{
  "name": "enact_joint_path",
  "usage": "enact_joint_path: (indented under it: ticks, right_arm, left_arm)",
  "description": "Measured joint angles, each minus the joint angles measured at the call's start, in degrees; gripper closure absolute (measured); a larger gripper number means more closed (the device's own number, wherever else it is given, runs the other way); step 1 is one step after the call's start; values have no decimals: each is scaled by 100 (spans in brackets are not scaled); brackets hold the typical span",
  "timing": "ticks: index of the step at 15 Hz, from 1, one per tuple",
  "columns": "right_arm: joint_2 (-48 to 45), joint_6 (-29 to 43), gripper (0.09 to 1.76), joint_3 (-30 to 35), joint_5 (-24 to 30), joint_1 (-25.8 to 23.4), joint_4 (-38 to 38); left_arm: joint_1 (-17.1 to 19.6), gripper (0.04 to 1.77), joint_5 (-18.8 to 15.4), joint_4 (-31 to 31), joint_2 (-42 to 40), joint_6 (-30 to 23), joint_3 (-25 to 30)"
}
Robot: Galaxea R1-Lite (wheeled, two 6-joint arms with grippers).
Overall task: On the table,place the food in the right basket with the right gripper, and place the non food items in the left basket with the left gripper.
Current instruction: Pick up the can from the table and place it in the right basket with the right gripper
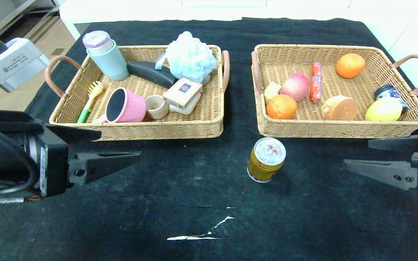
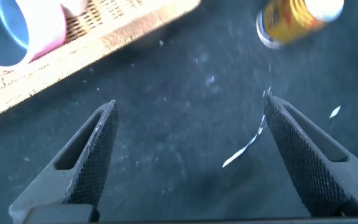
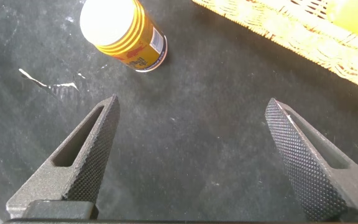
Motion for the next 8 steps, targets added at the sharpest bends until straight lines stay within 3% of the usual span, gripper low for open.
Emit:
enact_joint_path:
  ticks: [3, 8]
  right_arm:
    - [4, 0, 14, 5, 0, 1, 0]
    - [46, 0, 14, 18, 0, 6, 2]
  left_arm:
    - [-9, 11, -483, -13, -284, 496, 408]
    - [-4, 11, -540, -758, -603, 901, 996]
